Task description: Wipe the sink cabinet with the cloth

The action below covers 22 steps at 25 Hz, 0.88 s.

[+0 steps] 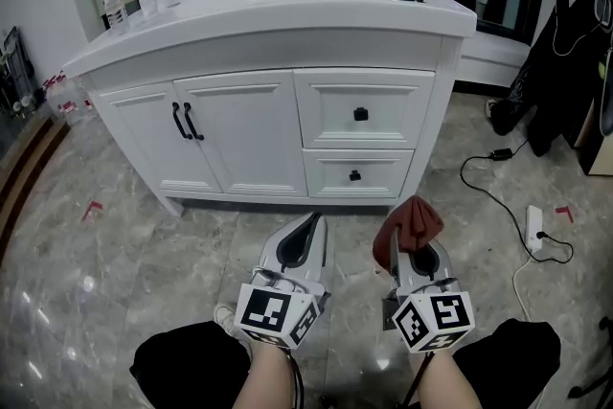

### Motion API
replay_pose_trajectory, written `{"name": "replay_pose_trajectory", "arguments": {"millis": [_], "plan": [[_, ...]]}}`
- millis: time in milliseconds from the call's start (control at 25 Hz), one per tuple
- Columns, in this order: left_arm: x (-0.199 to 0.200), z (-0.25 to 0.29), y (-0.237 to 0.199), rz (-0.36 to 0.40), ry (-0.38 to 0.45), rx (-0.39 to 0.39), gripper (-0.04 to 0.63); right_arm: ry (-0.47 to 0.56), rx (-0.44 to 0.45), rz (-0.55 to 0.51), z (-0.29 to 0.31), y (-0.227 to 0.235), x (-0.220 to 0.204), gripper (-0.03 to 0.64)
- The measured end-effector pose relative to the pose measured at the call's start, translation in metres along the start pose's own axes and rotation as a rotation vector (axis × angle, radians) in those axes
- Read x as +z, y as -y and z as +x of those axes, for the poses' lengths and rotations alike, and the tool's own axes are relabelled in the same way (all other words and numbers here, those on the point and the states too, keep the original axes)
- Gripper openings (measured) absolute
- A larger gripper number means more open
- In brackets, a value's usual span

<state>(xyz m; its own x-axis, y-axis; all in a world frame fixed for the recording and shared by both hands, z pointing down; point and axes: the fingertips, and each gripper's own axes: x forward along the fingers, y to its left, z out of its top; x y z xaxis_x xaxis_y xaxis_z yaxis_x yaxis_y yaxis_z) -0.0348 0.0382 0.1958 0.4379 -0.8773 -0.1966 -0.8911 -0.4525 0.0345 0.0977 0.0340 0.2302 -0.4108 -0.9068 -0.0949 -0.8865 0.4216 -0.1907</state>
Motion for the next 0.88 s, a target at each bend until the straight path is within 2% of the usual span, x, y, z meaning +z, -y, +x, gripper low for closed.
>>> {"name": "replay_pose_trajectory", "arguments": {"millis": [280,480,720,880], "plan": [[-0.005,0.048,-0.036,0.054,-0.012,-0.002,0.001,0.022,0.043,0.046,0.078,0.008,0.01,0.078],[-0.018,0.072,-0.071,0.01,0.005,0.021,0.0,0.005,0.086,0.034,0.13,0.002,0.002,0.078],[-0.027,0.099,-0.105,0.021,-0.013,0.02,0.0,0.039,0.161,-0.037,0.198,-0.02,0.017,0.078],[-0.018,0.117,-0.133,0.022,0.004,0.041,0.0,0.077,0.235,-0.097,0.241,-0.043,0.031,0.078]]}}
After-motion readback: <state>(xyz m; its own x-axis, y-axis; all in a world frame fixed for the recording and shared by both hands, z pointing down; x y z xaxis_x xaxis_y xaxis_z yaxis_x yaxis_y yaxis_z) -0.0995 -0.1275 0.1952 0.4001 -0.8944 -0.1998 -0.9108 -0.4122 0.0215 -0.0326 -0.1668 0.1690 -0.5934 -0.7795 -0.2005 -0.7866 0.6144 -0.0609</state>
